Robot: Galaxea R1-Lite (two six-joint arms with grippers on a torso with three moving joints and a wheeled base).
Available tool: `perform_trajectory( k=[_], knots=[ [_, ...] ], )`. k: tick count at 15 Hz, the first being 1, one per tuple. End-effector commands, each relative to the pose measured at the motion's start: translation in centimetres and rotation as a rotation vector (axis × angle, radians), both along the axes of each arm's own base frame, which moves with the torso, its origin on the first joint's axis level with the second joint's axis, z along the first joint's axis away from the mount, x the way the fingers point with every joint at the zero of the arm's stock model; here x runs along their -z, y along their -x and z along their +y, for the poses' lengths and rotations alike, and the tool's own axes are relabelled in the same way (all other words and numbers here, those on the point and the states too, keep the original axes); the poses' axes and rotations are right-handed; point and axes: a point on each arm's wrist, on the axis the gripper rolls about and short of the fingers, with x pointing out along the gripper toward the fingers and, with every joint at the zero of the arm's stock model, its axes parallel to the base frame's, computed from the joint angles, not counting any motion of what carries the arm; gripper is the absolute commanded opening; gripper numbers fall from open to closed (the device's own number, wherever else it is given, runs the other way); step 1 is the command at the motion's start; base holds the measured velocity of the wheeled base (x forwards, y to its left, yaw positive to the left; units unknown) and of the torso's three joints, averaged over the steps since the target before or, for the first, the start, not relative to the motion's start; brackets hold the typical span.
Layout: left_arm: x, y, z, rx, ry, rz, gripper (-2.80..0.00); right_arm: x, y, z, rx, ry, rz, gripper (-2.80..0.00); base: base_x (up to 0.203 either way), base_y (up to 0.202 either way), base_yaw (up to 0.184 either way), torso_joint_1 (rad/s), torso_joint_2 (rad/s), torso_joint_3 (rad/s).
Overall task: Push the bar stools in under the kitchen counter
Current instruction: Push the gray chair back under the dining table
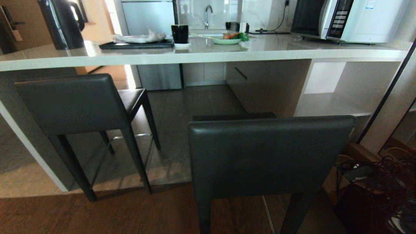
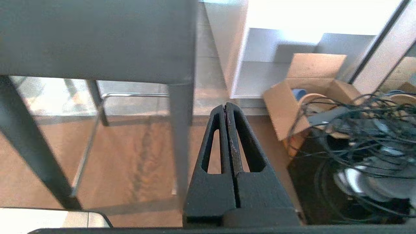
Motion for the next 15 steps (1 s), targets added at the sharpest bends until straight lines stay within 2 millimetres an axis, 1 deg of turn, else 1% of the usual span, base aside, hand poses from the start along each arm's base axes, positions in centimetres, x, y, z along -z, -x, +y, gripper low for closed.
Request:
perform_trajectory(
  k=[1, 11, 15],
  knots=[
    [0.0, -0.02, 0.0, -0.001, 0.0, 0.003, -2.8, 0.0, -0.01, 0.0, 0.0, 0.002, 0.002, -2.8, 0.0, -0.194, -0.002, 0.002, 0.01, 0.007],
    [-0.02, -0.01, 0.01, -0.001, 0.011, 0.0, -2.8, 0.0, -0.01, 0.0, 0.0, 0.002, 0.002, -2.8, 0.0, -0.187, 0.002, 0.003, 0.0, 0.002],
    [-0.02, -0.02, 0.01, -0.001, 0.011, 0.001, -2.8, 0.0, -0.01, 0.0, 0.0, 0.002, 0.002, -2.8, 0.0, -0.017, 0.001, 0.001, 0.0, 0.001]
  ],
)
